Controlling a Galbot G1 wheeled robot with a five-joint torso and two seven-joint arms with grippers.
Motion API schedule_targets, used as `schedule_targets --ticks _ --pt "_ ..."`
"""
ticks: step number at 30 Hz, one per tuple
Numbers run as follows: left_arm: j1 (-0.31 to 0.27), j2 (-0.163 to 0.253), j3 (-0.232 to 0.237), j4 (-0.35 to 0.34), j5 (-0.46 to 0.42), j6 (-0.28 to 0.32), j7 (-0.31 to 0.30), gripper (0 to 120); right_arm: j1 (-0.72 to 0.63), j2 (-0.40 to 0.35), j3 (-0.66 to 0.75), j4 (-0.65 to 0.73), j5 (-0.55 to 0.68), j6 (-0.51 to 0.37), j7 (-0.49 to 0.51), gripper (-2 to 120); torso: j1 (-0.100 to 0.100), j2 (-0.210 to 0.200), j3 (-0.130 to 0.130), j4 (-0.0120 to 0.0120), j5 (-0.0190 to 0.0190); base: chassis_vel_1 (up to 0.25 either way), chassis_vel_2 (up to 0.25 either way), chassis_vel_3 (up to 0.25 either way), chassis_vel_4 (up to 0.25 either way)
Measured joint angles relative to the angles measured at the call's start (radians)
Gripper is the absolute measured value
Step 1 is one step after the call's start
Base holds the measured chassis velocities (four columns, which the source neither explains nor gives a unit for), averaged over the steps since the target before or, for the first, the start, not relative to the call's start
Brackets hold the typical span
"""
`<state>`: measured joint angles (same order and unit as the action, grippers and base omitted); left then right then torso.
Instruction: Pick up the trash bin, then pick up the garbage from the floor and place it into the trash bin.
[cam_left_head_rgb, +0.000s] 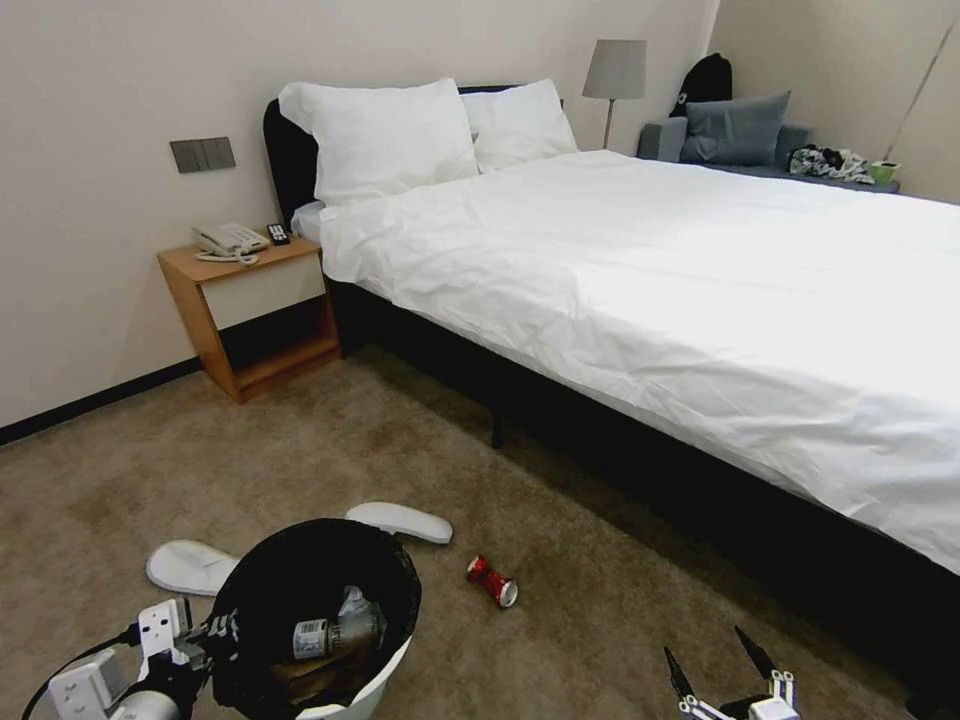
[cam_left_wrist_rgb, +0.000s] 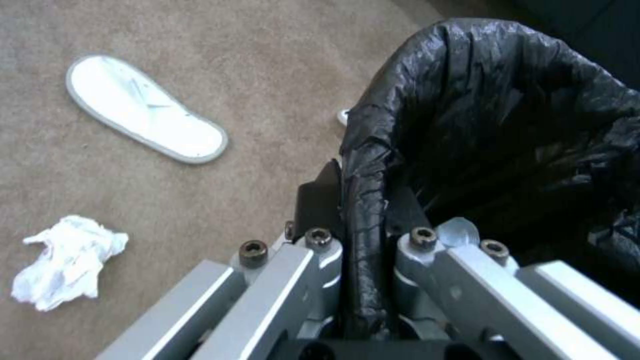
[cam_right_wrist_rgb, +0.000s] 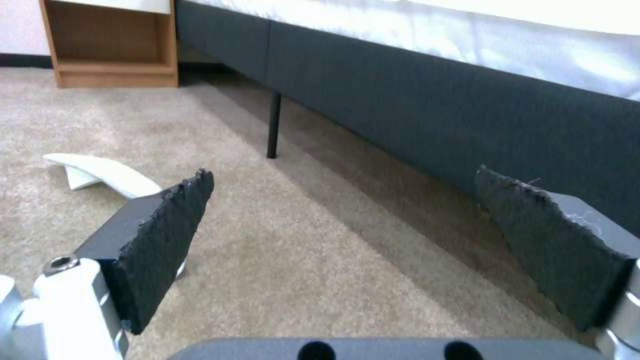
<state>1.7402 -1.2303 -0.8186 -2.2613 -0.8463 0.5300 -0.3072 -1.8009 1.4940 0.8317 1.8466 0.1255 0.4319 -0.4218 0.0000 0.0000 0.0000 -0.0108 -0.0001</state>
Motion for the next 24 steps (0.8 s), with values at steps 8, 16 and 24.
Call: schedule_targets --ticks 8,16,24 --pt "0.002 0.003 -0.001 0.0 0.0 0.001 0.0 4 0.0 -0.003 -0.001 -0.003 0.003 0.0 -0.003 100 0.0 0.0 0.0 -0.0001 0.0001 -0.072 0.059 0.066 -0.072" --pt "0.002 0.008 -0.002 0.001 0.0 0.003 0.0 4 0.001 -0.007 -0.004 -0.008 0.006 0.0 -0.006 100 0.0 0.0 0.0 0.0 0.0001 -0.052 0.064 0.055 -0.051" --pt "0.003 0.005 -0.001 0.001 0.002 0.004 -0.001 4 0.006 -0.01 -0.006 -0.01 0.006 0.0 -0.007 100 0.0 0.0 0.0 0.0 0.0 -0.08 0.068 0.067 -0.062"
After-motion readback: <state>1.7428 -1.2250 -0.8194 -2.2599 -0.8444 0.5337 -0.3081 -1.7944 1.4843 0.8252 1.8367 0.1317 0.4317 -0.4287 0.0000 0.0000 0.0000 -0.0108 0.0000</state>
